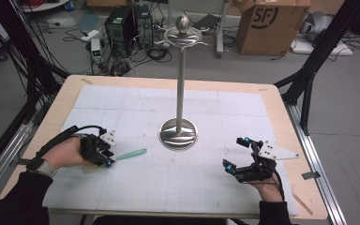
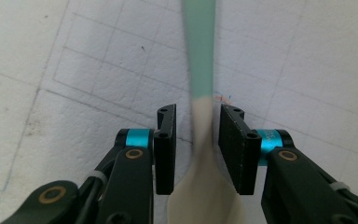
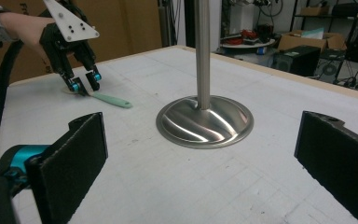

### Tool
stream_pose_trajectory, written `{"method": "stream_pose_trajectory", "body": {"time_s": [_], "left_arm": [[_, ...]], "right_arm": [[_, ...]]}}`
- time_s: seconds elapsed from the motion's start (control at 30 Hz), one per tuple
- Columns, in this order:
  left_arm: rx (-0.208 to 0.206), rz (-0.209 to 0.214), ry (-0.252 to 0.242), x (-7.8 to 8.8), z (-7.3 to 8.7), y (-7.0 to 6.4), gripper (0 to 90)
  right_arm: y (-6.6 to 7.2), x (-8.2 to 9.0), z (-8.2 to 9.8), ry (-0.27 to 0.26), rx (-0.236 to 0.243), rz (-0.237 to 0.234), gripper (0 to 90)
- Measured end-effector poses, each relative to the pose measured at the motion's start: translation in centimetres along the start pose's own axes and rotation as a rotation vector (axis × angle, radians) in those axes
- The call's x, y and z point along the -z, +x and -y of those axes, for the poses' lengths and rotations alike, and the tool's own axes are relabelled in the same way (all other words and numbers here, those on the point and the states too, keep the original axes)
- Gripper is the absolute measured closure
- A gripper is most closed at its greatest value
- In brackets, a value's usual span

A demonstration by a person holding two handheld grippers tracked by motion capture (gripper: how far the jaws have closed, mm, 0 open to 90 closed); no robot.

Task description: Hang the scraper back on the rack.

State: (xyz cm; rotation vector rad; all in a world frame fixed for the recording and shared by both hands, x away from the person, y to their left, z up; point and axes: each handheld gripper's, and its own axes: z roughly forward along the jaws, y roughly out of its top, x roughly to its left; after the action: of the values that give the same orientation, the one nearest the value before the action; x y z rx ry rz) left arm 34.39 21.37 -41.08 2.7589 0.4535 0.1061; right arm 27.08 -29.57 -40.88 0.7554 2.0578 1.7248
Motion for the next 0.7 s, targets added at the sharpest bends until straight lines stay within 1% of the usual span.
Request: {"method": "stream_pose_trajectory", "body": {"time_s": [0.03, 0.1, 0.2, 0.23, 0.27, 0.33, 0.37, 0.4, 0.43, 0.5, 0.53, 0.63, 0.7], "left_arm": [[-0.005, 0.005, 0.01, 0.0, -0.1, 0.1, 67.7], [0.004, 0.014, 0.025, -0.1, -0.3, 0.1, 68.8], [0.006, 0.029, 0.054, -0.2, -0.7, 0.4, 70.4], [0.006, 0.03, 0.064, -0.2, -0.9, 0.4, 71.2], [0.009, 0.032, 0.073, -0.2, -1.1, 0.4, 72.3], [0.01, 0.021, 0.102, -0.3, -1.5, 0.2, 74.7], [0.017, 0.013, 0.111, -0.3, -1.7, 0.0, 77.4], [0.018, -0.003, 0.128, -0.4, -2.0, -0.3, 79.8], [0.007, -0.018, 0.145, -0.4, -2.2, -0.4, 80.0], [0.012, -0.023, 0.147, -0.4, -2.2, -0.5, 80.1], [0.015, -0.023, 0.141, -0.5, -2.1, -0.5, 80.2], [0.005, -0.039, 0.148, -0.4, -2.2, -0.7, 80.3], [0.028, -0.045, 0.143, -0.4, -2.2, -0.8, 80.4]], "right_arm": [[0.0, 0.0, 0.0, 0.002, -0.003, 0.0, 1.4], [0.0, -0.1, 0.0, 0.002, 0.007, 0.003, 1.4], [0.1, -0.2, 0.1, 0.011, 0.003, -0.002, 1.4], [0.1, -0.3, 0.1, 0.014, 0.007, -0.001, 1.4], [0.1, -0.3, 0.1, 0.019, 0.001, -0.003, 1.4], [0.1, -0.3, 0.1, 0.019, 0.001, -0.003, 1.4], [0.1, -0.3, 0.1, 0.019, 0.001, -0.004, 1.4], [0.1, -0.3, 0.1, 0.019, 0.003, -0.004, 1.4], [0.0, -0.3, 0.1, 0.017, 0.005, -0.003, 1.4], [0.0, -0.3, 0.1, 0.012, 0.009, -0.006, 1.4], [0.1, -0.3, 0.1, 0.014, 0.006, -0.011, 1.4], [0.2, -0.3, 0.1, 0.019, 0.021, -0.008, 1.4], [0.2, -0.3, 0.1, 0.024, 0.016, -0.009, 1.4]]}}
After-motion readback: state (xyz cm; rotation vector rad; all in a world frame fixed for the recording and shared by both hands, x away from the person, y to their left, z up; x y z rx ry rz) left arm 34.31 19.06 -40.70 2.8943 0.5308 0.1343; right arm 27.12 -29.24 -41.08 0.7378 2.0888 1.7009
